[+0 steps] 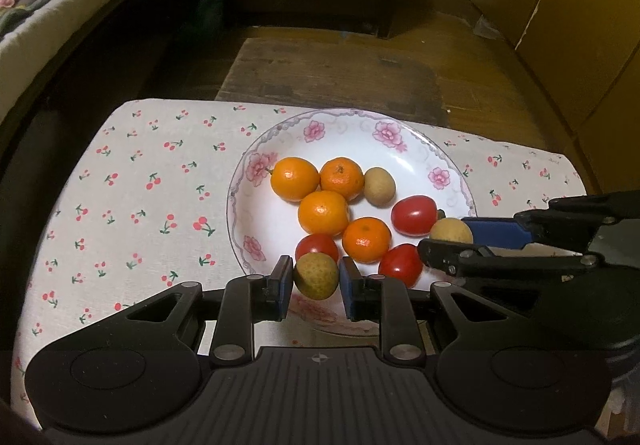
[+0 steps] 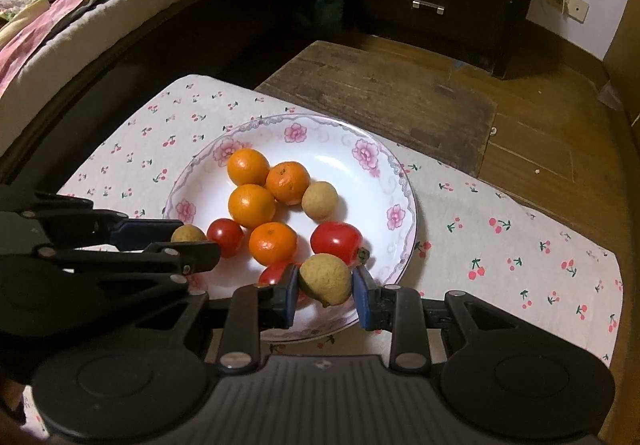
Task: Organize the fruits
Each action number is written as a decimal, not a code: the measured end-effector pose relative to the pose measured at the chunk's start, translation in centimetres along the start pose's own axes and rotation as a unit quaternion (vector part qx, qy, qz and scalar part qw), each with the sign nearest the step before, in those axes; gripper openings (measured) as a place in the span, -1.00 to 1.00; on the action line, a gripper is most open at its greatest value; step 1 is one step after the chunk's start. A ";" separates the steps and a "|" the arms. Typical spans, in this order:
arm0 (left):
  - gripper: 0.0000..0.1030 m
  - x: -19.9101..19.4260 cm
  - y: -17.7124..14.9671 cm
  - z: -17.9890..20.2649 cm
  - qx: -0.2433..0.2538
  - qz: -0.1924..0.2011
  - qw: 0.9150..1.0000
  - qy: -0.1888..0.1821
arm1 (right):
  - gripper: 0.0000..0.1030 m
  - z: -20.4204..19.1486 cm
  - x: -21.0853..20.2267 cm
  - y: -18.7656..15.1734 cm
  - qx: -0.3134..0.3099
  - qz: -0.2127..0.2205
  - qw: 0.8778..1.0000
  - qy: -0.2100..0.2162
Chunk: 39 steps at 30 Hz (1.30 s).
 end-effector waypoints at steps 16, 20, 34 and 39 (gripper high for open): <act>0.14 -0.9 -0.3 -0.3 -0.006 0.011 1.000 0.003 | -0.32 0.7 -1.2 0.1 0.014 0.014 1.000 -0.008; 0.21 -1.2 -0.6 -0.2 0.001 0.017 1.000 0.016 | -0.30 0.6 -1.5 -0.3 0.015 0.010 1.000 -0.017; 0.60 -3.0 -1.9 -0.2 0.000 0.048 0.998 0.049 | -0.27 0.6 -3.8 -1.9 0.023 0.018 0.999 -0.032; 0.68 -3.6 -2.4 -0.5 -0.007 0.057 0.997 0.058 | -0.21 0.4 -4.4 -2.6 0.023 0.018 0.999 -0.032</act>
Point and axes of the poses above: each gripper's, at about its wrist camera, not at the fingertips, and x roughly the way its jaws point, z to its right, y to its top, the point moved 6 cm from there along x, roughly the way its jaws point, and after that the axes turned 15 degrees about -z, right-handed, at the moved point
